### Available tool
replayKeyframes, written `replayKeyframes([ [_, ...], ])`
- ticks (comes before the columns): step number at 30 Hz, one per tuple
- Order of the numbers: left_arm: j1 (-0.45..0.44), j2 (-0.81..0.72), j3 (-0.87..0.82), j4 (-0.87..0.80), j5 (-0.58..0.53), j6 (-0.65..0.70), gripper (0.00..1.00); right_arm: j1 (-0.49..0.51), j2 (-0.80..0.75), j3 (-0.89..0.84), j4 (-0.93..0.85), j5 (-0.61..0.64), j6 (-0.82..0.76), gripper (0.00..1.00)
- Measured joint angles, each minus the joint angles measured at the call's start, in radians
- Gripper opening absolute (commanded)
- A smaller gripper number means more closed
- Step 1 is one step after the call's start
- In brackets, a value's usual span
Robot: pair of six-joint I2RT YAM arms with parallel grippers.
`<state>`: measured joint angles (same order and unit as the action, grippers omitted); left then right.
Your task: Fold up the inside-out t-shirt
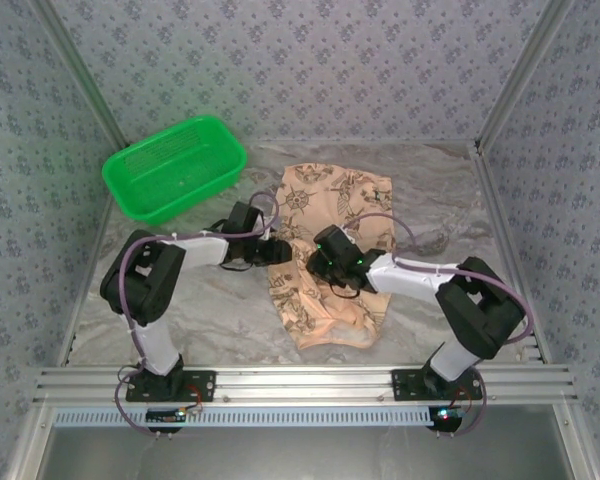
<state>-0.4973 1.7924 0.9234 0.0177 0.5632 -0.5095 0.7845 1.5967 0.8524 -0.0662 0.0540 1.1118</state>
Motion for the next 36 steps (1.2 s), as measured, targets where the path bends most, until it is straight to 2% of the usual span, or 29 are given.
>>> replayKeyframes([
  [3,0.000,-0.033,-0.001,-0.016,0.008,0.023,0.43,0.011,0.048,0.047,-0.015,0.043,-0.014,0.38],
  [10,0.000,-0.130,-0.017,-0.006,0.051,0.080,0.48,0.039,0.145,0.140,-0.142,0.180,-0.076,0.36],
  [15,0.000,-0.089,0.000,0.013,0.064,0.082,0.50,0.031,0.145,0.167,-0.213,0.209,-0.114,0.33],
  [20,0.000,-0.008,0.070,0.008,0.029,0.084,0.52,0.019,0.145,0.181,-0.265,0.211,-0.160,0.32],
  [24,0.000,0.043,0.134,0.005,0.023,0.094,0.52,0.005,0.145,0.181,-0.284,0.196,-0.194,0.26],
  [26,0.000,0.065,0.169,0.004,0.023,0.101,0.50,0.002,0.145,0.181,-0.291,0.196,-0.219,0.25],
  [30,0.000,0.117,0.251,-0.019,0.023,0.124,0.46,-0.008,0.145,0.181,-0.282,0.158,-0.267,0.33],
  [32,0.000,0.138,0.277,-0.023,0.027,0.133,0.38,-0.008,0.143,0.180,-0.279,0.141,-0.280,0.35],
  [36,-0.002,0.142,0.278,-0.029,0.045,0.145,0.15,-0.008,0.095,0.168,-0.279,0.129,-0.299,0.41],
])
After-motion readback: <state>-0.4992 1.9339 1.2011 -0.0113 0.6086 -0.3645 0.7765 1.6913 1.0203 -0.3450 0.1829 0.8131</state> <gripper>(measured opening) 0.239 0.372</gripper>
